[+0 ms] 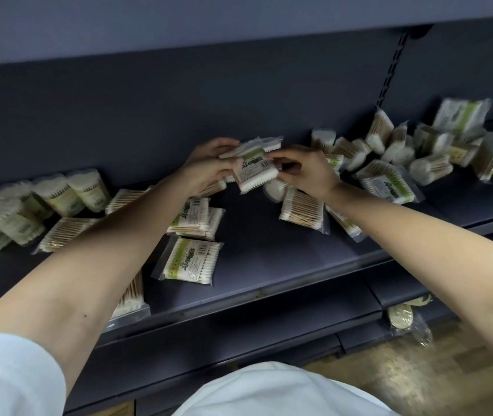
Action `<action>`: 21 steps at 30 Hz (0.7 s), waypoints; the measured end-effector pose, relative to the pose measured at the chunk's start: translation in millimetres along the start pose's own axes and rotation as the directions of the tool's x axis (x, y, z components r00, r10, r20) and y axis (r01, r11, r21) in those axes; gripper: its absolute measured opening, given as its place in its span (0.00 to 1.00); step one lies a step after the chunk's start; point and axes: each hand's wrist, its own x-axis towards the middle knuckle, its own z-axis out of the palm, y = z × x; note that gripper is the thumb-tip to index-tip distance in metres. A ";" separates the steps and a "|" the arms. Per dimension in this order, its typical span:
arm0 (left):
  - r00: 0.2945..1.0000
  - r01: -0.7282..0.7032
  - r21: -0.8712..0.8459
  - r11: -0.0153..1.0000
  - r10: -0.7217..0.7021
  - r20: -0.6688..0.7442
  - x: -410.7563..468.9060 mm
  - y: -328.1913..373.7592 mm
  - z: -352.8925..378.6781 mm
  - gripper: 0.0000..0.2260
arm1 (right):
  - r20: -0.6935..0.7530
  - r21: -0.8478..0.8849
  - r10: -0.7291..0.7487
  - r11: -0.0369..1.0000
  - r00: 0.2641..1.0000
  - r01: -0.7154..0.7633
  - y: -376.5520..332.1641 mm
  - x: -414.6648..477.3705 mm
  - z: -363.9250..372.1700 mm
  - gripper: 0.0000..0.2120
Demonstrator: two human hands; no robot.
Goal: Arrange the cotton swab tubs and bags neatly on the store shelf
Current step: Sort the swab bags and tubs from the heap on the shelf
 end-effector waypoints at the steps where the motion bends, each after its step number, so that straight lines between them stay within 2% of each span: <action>1: 1.000 -0.006 -0.004 1.000 0.006 -0.013 0.0 0.5 -0.8 0.18 | -0.001 0.006 0.002 1.000 1.000 -0.002 0.3 -0.3 -0.3 0.20; 6: 0.997 -0.020 0.017 1.000 0.021 -0.068 0.6 -2.6 -0.8 0.22 | -0.017 0.009 0.060 0.998 0.998 -0.060 5.5 -1.9 0.0 0.17; 11: 0.998 -0.021 0.068 0.997 0.025 -0.050 -1.0 -9.3 0.5 0.23 | -0.092 0.062 0.157 0.987 0.983 -0.151 -0.6 2.4 2.6 0.17; 14: 0.999 -0.040 0.099 0.994 0.043 -0.027 -1.1 -8.4 4.1 0.26 | 0.018 0.094 0.288 0.953 0.957 -0.289 -13.2 11.8 6.0 0.22; 16: 0.998 -0.062 0.114 0.991 0.065 -0.020 -2.1 -5.5 6.6 0.28 | 0.094 0.078 0.325 0.940 0.941 -0.333 -18.2 17.0 10.0 0.24; 21: 0.992 -0.088 0.201 0.976 0.103 -0.069 -2.3 -4.0 4.5 0.28 | 0.083 0.016 0.328 0.944 0.941 -0.331 -22.6 26.2 20.2 0.18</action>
